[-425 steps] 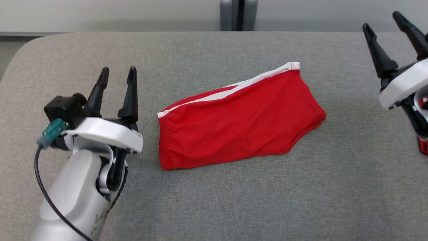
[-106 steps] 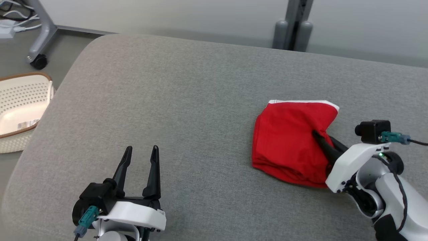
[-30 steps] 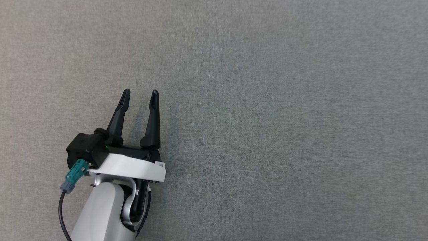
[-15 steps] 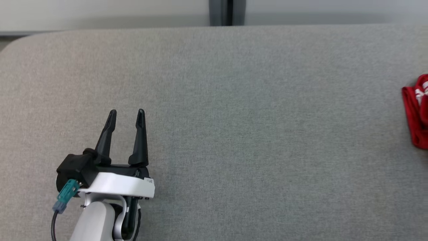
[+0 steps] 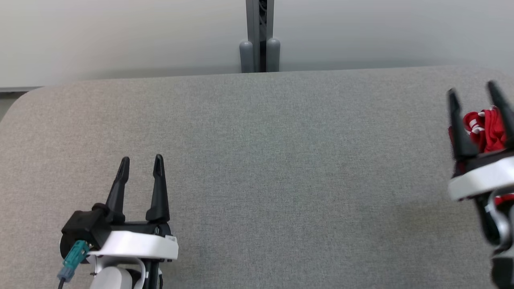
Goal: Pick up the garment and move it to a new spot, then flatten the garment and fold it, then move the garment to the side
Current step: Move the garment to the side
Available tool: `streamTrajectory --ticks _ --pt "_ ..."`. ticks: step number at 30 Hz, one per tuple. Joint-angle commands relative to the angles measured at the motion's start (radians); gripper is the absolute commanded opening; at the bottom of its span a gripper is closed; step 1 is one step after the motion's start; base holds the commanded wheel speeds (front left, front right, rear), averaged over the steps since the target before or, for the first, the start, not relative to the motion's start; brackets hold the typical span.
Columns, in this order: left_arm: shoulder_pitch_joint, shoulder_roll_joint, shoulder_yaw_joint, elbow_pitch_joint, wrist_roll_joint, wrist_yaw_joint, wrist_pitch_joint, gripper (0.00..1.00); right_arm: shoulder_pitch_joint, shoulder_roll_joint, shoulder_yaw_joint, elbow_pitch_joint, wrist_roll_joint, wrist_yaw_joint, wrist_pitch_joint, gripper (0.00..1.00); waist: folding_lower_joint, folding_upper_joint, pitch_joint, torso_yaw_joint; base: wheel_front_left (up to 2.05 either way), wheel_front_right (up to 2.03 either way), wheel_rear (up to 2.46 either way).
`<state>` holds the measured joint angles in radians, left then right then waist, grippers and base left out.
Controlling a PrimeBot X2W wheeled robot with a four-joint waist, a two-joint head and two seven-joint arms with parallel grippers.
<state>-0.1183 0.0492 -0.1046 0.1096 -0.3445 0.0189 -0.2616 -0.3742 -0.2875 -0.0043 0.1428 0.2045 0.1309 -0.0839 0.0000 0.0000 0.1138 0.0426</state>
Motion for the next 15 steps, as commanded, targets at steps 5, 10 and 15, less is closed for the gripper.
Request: streamTrajectory --ticks 5,10,15 --pt "0.063 0.004 -0.007 0.007 -0.020 0.012 -0.002 1.00 0.109 0.122 0.041 0.010 0.000 0.000 -0.108 1.00 0.0000 0.0000 -0.044 0.004 0.00 0.00 0.00" --pt "0.087 0.004 -0.013 -0.005 -0.030 0.021 -0.002 1.00 0.171 0.185 0.086 0.060 -0.039 0.000 -0.148 1.00 0.0000 0.0000 -0.062 0.006 0.00 0.00 0.00" --pt "0.118 0.003 -0.021 -0.032 -0.006 0.023 -0.002 1.00 0.188 0.208 0.117 0.106 -0.049 0.000 -0.167 1.00 0.0000 0.0000 -0.069 0.009 0.00 0.00 0.00"
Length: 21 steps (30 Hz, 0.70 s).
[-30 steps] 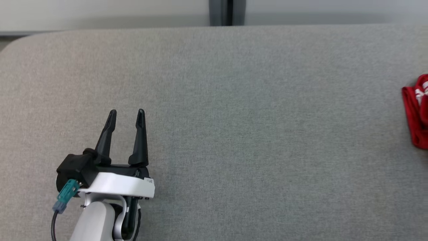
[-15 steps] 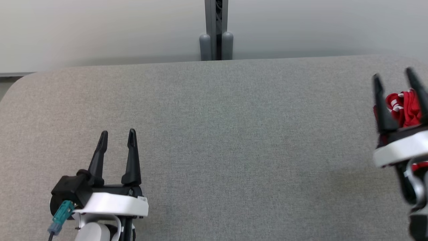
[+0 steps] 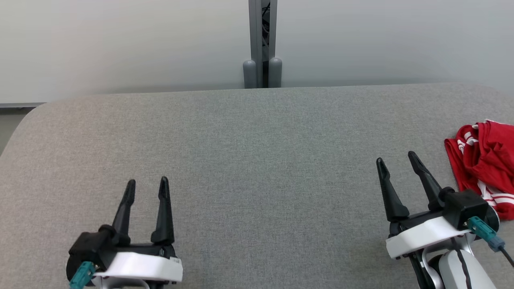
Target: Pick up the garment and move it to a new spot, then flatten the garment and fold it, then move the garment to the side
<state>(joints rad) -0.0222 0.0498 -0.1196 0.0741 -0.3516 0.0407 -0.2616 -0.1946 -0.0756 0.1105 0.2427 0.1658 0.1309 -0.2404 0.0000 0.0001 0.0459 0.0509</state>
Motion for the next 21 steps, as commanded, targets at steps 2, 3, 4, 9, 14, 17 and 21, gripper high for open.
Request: streamTrajectory --ticks 2,3,4,9,14,17,21 --pt "0.016 0.004 -0.007 0.009 -0.009 0.001 -0.002 1.00 0.008 0.001 0.007 0.019 -0.010 0.000 -0.016 1.00 0.0000 -0.0001 -0.002 0.002 0.00 0.00 0.00" --pt "0.014 0.003 -0.011 0.011 -0.011 -0.001 -0.002 1.00 0.007 0.003 0.008 0.022 -0.010 0.000 -0.018 1.00 0.0000 -0.0001 -0.002 0.003 0.00 0.00 0.00" --pt "0.015 0.002 -0.015 0.015 -0.010 -0.005 -0.002 1.00 0.005 0.004 0.008 0.025 -0.011 0.000 -0.019 1.00 0.0000 -0.0001 -0.003 0.003 0.00 0.00 0.00" --pt "0.013 0.004 -0.022 0.024 -0.018 -0.023 -0.002 1.00 0.001 0.008 0.006 0.038 -0.015 0.000 -0.022 1.00 0.0000 -0.0001 -0.006 0.005 0.00 0.00 0.00" --pt "0.010 0.003 -0.022 0.018 -0.013 -0.027 -0.002 1.00 -0.001 0.011 0.004 0.042 -0.022 0.000 -0.025 1.00 0.0000 -0.0001 -0.007 0.006 0.00 0.00 0.00" --pt "0.011 0.003 -0.026 0.026 -0.015 -0.032 -0.002 1.00 -0.002 0.012 0.007 0.044 -0.021 0.000 -0.027 1.00 0.0000 -0.0001 -0.007 0.005 0.00 0.00 0.00" --pt "0.013 0.003 -0.026 0.038 -0.038 -0.054 -0.002 1.00 -0.004 0.014 0.010 0.046 -0.020 0.000 -0.028 1.00 0.0000 -0.0001 -0.008 0.005 0.00 0.00 0.00"
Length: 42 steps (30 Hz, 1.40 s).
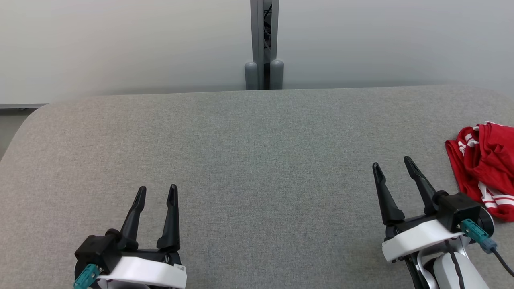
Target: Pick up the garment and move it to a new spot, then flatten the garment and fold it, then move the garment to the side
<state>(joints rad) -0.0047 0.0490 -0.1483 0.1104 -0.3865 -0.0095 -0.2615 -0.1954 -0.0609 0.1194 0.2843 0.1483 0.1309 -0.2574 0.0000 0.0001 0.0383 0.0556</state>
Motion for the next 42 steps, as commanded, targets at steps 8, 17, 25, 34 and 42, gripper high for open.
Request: streamTrajectory --ticks 8,17,25,34,42 --pt "0.006 0.004 0.018 0.035 -0.020 -0.018 -0.002 1.00 -0.003 0.002 -0.001 0.009 -0.012 0.000 -0.010 1.00 0.0000 -0.0001 0.000 0.001 0.00 0.00 0.00" --pt "0.000 0.004 0.026 0.054 -0.039 -0.017 -0.002 1.00 -0.003 0.004 -0.001 0.007 -0.014 0.000 -0.011 1.00 0.0000 -0.0001 0.001 0.002 0.00 0.00 0.00" --pt "-0.003 0.004 0.029 0.062 -0.049 -0.023 -0.002 1.00 -0.003 0.006 0.000 0.008 -0.012 0.000 -0.011 1.00 0.0000 -0.0001 0.003 0.003 0.00 0.00 0.00" --pt "-0.012 0.004 0.027 0.066 -0.057 -0.023 -0.002 1.00 -0.007 0.006 0.002 0.013 -0.005 0.000 -0.011 1.00 0.0000 -0.0001 0.006 0.011 0.00 0.00 0.00" --pt "0.017 -0.004 0.027 0.094 -0.077 -0.019 0.005 0.00 0.024 0.013 0.010 0.044 -0.005 0.000 0.003 0.00 0.0000 -0.0001 0.008 0.015 0.00 0.00 0.00"
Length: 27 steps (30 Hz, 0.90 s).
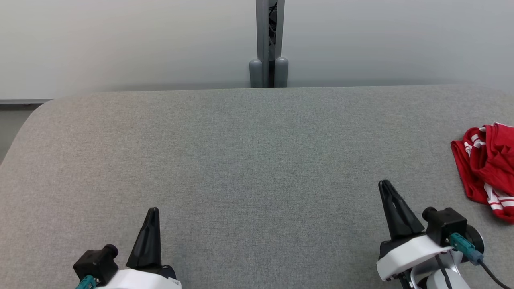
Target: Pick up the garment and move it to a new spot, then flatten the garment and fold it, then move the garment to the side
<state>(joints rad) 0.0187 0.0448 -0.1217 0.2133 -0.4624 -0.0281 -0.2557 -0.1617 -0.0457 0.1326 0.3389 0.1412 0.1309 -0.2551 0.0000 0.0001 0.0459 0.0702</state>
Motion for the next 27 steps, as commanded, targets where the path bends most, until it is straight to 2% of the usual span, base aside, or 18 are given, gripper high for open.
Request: streamTrajectory --ticks 1,27 --pt "-0.002 0.000 -0.001 -0.003 -0.007 0.000 0.001 0.00 -0.003 -0.001 -0.004 -0.003 0.008 0.000 0.003 0.00 0.0000 -0.0001 0.000 0.000 0.00 0.00 0.00" --pt "-0.061 0.002 -0.043 0.013 -0.393 -0.032 0.043 0.00 0.051 -0.003 -0.198 -0.067 0.485 0.000 0.200 0.00 0.0000 -0.0001 -0.010 -0.015 0.00 0.00 0.00"
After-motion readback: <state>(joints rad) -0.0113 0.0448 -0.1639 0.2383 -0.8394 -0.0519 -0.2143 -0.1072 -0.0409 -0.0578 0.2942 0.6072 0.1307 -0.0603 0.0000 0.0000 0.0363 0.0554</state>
